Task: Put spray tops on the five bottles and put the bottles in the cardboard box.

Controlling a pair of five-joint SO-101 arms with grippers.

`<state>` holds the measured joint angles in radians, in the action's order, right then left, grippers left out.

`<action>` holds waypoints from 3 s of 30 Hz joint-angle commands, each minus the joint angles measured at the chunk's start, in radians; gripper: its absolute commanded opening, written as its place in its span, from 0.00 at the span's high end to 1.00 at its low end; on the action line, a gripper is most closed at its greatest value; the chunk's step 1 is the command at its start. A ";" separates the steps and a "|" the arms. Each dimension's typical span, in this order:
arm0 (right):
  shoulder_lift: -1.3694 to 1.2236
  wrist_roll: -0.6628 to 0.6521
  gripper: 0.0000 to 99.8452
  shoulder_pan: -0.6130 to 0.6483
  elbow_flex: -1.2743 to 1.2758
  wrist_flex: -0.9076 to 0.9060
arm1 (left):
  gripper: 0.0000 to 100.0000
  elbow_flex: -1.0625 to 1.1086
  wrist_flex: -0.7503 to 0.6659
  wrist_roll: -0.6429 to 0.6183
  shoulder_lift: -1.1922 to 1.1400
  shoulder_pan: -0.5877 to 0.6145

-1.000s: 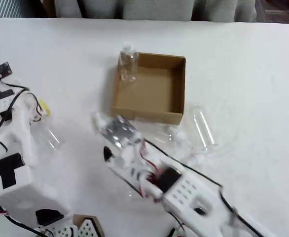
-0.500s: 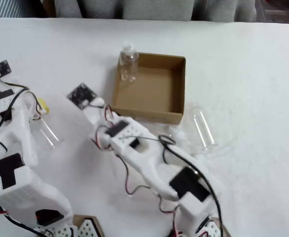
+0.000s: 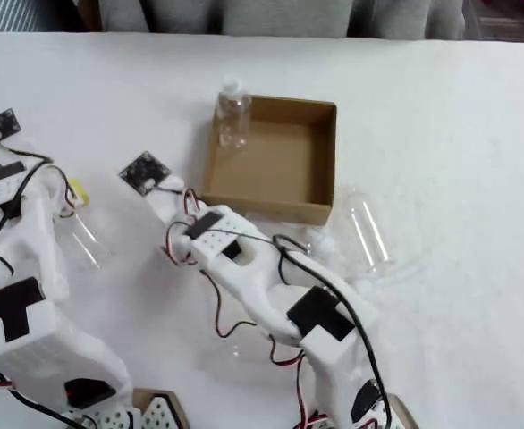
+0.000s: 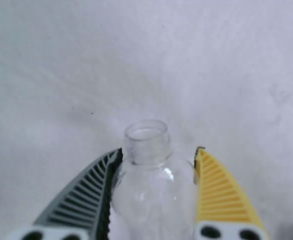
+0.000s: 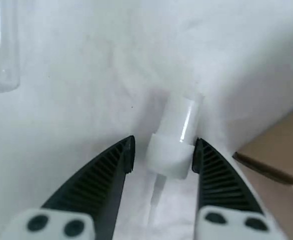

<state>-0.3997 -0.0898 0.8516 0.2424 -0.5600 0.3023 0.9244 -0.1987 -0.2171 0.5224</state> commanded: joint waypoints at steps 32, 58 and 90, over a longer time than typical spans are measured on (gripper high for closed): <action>1.633 0.002 0.98 -0.315 0.480 0.007 | 0.98 0.595 -0.081 -0.005 1.481 -0.664; 1.492 0.000 0.98 -0.030 0.058 0.180 | 0.98 0.999 -0.112 0.238 2.046 -1.139; 1.494 -0.008 0.98 -0.073 0.471 0.484 | 0.98 1.003 -0.112 0.238 2.046 -1.136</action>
<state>1.0871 -0.0898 0.8071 0.7058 -0.1028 1.3119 0.8447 0.0299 1.8174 -0.6053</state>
